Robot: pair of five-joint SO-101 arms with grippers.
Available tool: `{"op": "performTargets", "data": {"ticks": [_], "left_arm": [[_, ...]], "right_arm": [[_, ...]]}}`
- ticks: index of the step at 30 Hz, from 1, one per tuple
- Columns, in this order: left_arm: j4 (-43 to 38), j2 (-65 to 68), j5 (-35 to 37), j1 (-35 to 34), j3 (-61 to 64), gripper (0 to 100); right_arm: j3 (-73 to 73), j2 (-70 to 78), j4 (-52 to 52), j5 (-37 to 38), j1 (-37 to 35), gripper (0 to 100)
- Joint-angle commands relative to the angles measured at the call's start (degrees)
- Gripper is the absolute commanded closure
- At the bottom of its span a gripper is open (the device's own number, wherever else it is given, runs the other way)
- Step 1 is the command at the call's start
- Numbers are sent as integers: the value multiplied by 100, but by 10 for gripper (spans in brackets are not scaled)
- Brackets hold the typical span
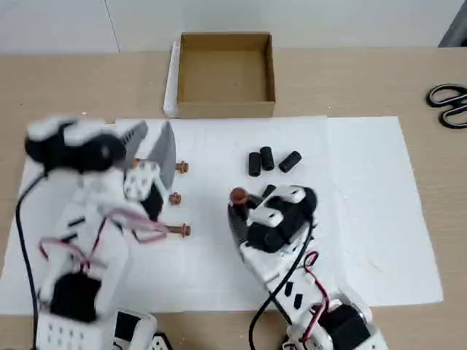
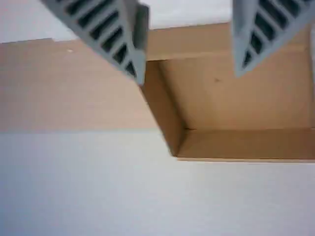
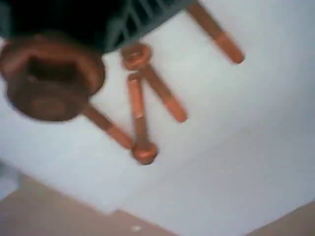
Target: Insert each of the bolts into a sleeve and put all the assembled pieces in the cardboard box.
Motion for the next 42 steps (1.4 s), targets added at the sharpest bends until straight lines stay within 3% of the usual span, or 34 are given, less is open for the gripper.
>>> {"op": "performTargets", "data": {"ticks": [1,10,18,24,42], "left_arm": [[-141,914,220,-299,-989,889],[519,2822,273,-624,-2097,889],[607,3112,273,-510,-2132,942],[598,3112,264,-343,-2132,983],[633,3068,273,-352,-1701,985]], "right_arm": [[-18,-4,-207,44,523,995],[176,743,-233,9,1780,995],[-888,3266,-1270,-668,2185,995],[-3077,6273,-1534,-1248,2316,995],[-9987,12338,-1490,-1046,1938,995]]}}
